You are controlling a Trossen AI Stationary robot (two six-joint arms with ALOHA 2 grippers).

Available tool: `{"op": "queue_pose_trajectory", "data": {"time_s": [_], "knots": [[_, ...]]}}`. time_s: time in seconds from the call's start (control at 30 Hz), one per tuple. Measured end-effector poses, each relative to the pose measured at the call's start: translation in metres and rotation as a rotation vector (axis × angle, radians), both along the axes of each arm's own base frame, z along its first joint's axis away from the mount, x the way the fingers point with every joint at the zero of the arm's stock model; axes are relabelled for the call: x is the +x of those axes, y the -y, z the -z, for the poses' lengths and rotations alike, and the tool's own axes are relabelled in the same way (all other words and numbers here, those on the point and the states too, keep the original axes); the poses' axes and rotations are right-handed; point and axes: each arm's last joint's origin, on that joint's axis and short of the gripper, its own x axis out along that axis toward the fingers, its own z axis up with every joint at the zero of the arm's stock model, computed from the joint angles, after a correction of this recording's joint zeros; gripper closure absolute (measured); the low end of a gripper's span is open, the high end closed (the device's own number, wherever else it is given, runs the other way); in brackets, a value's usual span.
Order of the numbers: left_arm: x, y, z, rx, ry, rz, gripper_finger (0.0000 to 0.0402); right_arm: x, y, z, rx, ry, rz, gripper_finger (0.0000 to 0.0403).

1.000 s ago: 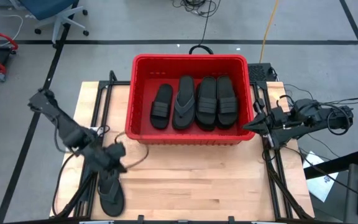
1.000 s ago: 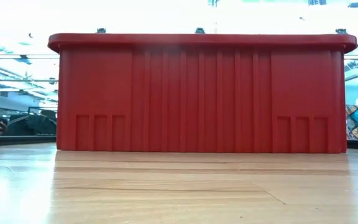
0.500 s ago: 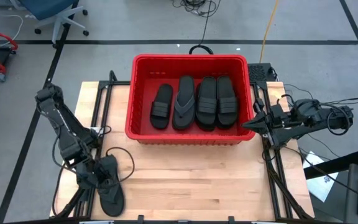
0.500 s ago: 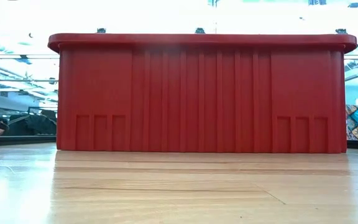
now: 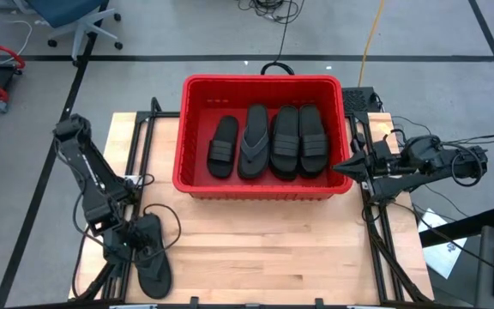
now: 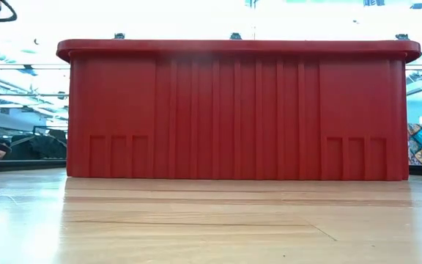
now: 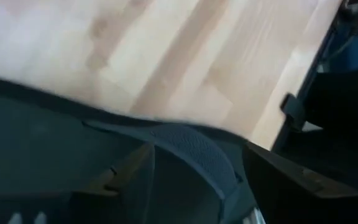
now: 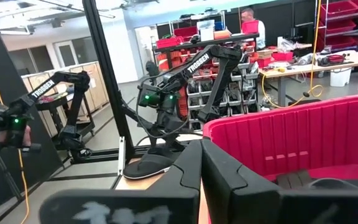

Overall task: Pick and place slides into bin
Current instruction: Put the black slipper into the red bin

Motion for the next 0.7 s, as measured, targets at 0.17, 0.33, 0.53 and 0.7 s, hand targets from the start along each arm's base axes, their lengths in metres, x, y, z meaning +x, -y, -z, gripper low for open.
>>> {"op": "queue_pose_trajectory", "data": {"time_s": [0.17,0.33,0.53,0.7], "knots": [[-0.005,0.006,0.011,-0.149,-0.059,-0.076,0.0152,0.0,0.0,0.002,0.007,-0.019,-0.002,0.0403],[-0.004,0.011,0.013,-0.256,-0.061,-0.133,0.0147,0.0,0.0,0.005,0.008,-0.051,-0.002,0.0403],[-0.006,0.007,0.02,-0.267,-0.134,-0.212,0.0146,0.0,0.0,0.005,0.008,-0.053,-0.003,0.0403],[-0.006,0.006,0.021,-0.275,-0.153,-0.226,0.0146,0.0,0.0,0.005,0.008,-0.053,-0.003,0.0403]]}}
